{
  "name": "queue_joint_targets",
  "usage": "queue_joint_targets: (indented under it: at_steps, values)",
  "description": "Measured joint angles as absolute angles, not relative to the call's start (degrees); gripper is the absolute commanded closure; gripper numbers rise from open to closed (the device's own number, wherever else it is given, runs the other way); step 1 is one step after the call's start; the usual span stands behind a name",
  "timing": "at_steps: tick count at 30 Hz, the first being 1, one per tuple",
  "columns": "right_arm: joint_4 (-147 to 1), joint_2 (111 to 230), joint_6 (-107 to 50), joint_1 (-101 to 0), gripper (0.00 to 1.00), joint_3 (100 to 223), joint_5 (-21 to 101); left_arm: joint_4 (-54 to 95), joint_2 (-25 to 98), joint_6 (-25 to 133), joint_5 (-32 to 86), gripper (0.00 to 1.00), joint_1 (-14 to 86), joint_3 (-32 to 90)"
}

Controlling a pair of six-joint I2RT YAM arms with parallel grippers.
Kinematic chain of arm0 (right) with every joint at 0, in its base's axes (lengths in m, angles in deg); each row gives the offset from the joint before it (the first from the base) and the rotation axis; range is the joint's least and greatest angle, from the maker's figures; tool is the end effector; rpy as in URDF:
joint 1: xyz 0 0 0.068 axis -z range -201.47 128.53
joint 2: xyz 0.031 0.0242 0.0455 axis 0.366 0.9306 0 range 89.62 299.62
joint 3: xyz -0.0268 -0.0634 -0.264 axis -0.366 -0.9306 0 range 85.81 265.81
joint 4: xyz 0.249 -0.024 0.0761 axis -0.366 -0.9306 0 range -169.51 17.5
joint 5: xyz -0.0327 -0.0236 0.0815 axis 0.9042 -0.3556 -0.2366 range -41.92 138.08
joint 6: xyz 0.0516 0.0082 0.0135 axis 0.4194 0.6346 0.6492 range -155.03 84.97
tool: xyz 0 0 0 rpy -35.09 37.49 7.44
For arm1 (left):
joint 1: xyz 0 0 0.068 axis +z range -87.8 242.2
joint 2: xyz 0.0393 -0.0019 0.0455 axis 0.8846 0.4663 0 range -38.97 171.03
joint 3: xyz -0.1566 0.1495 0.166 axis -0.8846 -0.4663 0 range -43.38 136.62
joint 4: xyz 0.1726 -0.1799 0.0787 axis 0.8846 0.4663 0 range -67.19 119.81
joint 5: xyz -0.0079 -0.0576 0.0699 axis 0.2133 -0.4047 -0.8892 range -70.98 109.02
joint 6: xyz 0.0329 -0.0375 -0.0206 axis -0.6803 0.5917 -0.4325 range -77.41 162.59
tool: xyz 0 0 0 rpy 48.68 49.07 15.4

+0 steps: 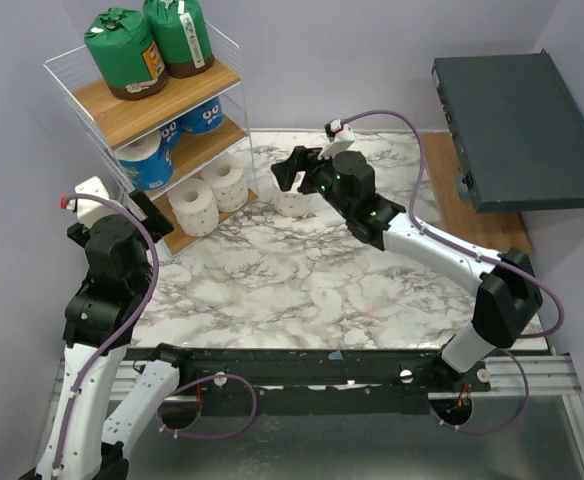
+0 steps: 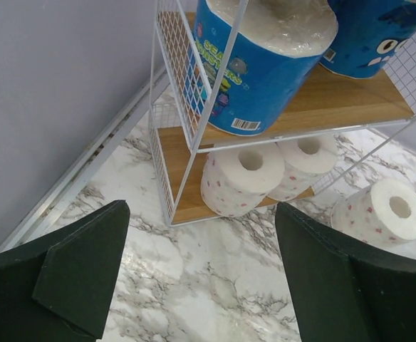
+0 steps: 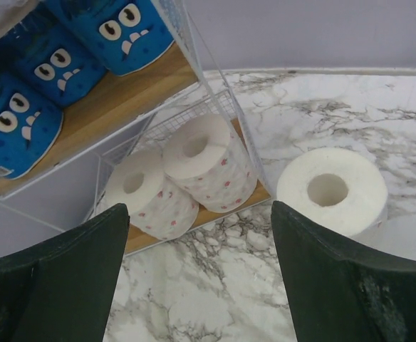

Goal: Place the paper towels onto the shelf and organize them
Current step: Place the paper towel on the shelf.

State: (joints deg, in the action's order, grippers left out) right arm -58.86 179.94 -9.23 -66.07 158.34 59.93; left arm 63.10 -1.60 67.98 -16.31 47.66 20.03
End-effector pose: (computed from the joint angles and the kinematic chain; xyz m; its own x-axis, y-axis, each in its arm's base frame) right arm 0.2769 0.2628 0.3518 -0.2819 0.3202 -0.9044 -0.4649 0.7790 0.4207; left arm 0.1057 -0.0061 0.4098 -0.0705 -0.3430 -0.9367 -0.4073 0.8671 -0.2869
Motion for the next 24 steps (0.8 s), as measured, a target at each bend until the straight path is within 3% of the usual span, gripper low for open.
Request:
queue_joint_targets:
  at_steps: [6,15,24]
  values:
    - [-57.13,186.72,-9.38,-61.19,0.21,163.30,53.86,60.70,2.25,68.83,-11.77,0.27,53.03,21.17]
    - [-50.51,194.13,-9.21,-58.59,0.24,171.76,46.03,54.55,5.85,69.47,-7.35,0.27,58.15,20.78]
    - [-47.62,201.43,-10.30,-58.63,0.28,182.34,41.49,52.19,-0.44,72.72,-1.95,0.27,58.39,16.38]
